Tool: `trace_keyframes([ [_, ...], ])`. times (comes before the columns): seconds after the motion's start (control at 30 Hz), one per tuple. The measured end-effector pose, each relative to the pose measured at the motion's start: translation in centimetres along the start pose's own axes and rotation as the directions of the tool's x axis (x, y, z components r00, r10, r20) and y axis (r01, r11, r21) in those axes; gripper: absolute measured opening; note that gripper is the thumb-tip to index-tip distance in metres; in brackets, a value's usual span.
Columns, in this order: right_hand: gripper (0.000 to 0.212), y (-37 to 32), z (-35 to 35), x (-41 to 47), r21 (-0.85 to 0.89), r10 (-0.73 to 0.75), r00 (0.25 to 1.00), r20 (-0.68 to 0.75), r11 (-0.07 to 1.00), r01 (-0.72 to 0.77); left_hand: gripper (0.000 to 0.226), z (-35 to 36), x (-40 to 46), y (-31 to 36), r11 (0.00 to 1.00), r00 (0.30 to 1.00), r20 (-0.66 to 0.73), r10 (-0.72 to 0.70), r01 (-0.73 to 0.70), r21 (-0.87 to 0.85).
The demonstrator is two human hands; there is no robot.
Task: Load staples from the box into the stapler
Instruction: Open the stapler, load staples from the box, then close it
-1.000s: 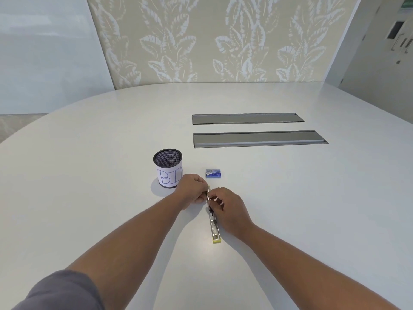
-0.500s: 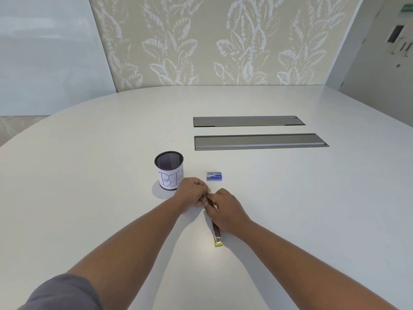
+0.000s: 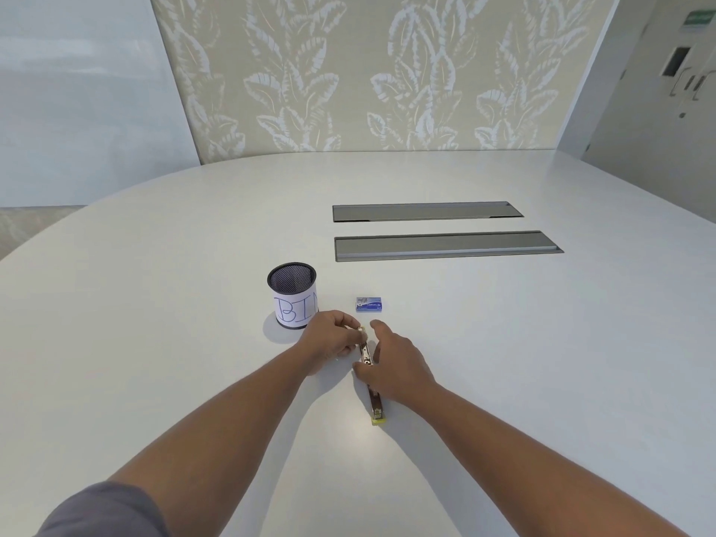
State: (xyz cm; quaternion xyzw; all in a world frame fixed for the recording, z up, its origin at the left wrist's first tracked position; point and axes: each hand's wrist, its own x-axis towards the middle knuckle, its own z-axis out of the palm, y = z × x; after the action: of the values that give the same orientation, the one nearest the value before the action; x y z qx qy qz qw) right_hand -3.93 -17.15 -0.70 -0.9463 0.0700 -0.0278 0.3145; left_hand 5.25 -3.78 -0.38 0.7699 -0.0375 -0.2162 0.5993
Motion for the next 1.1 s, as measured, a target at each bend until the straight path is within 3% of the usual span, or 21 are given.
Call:
trace_keyframes([
  [0.37, 0.061, -1.0, -0.5, -1.4, -0.161, 0.054, 0.993, 0.107, 0.986, -0.036, 0.021, 0.5, -0.4, 0.2, 0.997, 0.999, -0.027, 0.021, -0.019, 0.079],
  [0.5, 0.076, -1.2, -1.0, -1.7, -0.128, 0.086, 0.996, 0.027, 0.988, -0.082, 0.030, 0.7, -0.6, -0.1, 0.999, 0.998, -0.052, 0.032, -0.030, 0.039],
  [0.67, 0.073, -1.4, -1.6, -1.8, 0.028, 0.115, 0.989, -0.098, 0.993, -0.112, 0.052, 1.7, -1.1, 0.4, 0.998, 0.996, -0.083, 0.015, -0.011, 0.056],
  [0.77, 0.066, -1.7, -2.1, -1.8, 0.138, 0.111, 0.983, -0.144, 0.986, -0.091, 0.072, 1.9, -0.9, 0.7, 0.998, 0.991, -0.127, -0.048, 0.041, -0.055],
  [0.9, 0.052, -2.0, -2.5, -1.8, 0.170, 0.093, 0.984, -0.149, 0.983, -0.067, 0.083, 1.5, -1.0, 1.0, 0.935, 0.973, -0.159, -0.170, 0.108, -0.337],
  [1.0, 0.041, -1.9, -3.1, -1.7, 0.214, 0.073, 0.993, -0.088, 0.975, -0.053, 0.078, 1.1, -1.5, 1.3, 0.896, 0.971, -0.150, -0.188, 0.107, -0.432],
  [1.1, 0.035, -1.8, -3.6, -1.6, 0.225, 0.055, 0.998, -0.027, 0.973, -0.047, 0.057, 0.8, -1.9, 1.5, 0.896, 0.975, -0.143, -0.171, 0.094, -0.434],
])
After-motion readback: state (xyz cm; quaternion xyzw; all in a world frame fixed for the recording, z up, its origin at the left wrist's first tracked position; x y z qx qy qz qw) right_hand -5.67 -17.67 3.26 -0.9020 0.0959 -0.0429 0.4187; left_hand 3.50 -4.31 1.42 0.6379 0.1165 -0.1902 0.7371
